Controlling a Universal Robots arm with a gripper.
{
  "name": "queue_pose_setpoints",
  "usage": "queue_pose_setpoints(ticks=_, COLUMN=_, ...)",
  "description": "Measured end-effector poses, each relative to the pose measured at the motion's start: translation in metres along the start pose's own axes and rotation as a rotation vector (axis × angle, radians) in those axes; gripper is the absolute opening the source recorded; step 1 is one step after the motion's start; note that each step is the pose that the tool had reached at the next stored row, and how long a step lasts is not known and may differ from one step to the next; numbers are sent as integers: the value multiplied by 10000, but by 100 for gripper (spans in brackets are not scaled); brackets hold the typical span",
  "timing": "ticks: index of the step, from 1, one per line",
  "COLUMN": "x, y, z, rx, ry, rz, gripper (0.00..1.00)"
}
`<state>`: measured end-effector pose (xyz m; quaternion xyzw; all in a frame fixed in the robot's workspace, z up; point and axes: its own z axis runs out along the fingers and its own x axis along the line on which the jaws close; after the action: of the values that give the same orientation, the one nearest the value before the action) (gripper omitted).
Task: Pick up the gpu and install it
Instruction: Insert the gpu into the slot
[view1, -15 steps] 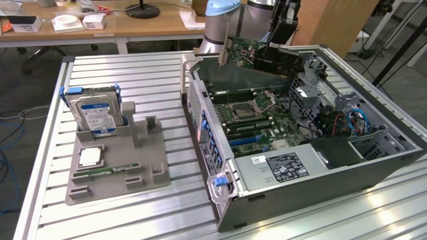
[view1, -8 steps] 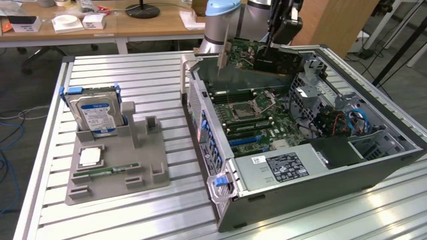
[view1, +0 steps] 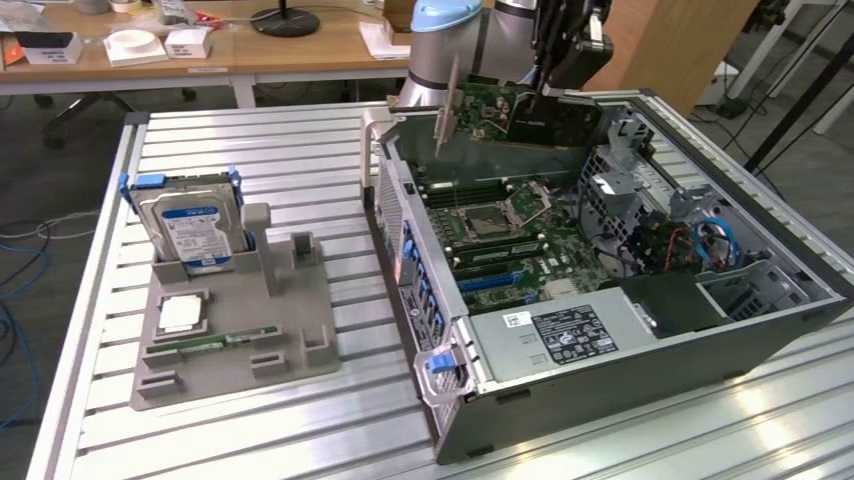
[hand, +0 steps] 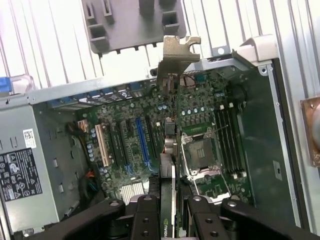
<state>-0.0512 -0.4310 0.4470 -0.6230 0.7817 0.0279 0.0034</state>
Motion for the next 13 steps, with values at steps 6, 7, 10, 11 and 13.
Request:
queue_pose_setpoints(ticks=6, x=-1, y=-1, z=1, rx=-12, ry=6, rz=-283, gripper=26)
queue_pose_setpoints(ticks=7, x=0, y=-1, z=1, rx=-20, ry=15, rz=-462, gripper=26)
queue_pose_setpoints(ticks=10, x=0, y=-2, z=2, rx=-41, ry=37, rz=-1012, gripper=26)
queue_pose_setpoints(ticks=11, x=0, y=-1, z=2, rx=-46, ry=44, rz=-1191, gripper=26)
queue_pose_setpoints(ticks=13, x=0, y=-2, z=7, rx=-57, ry=57, rz=-1549, gripper=26)
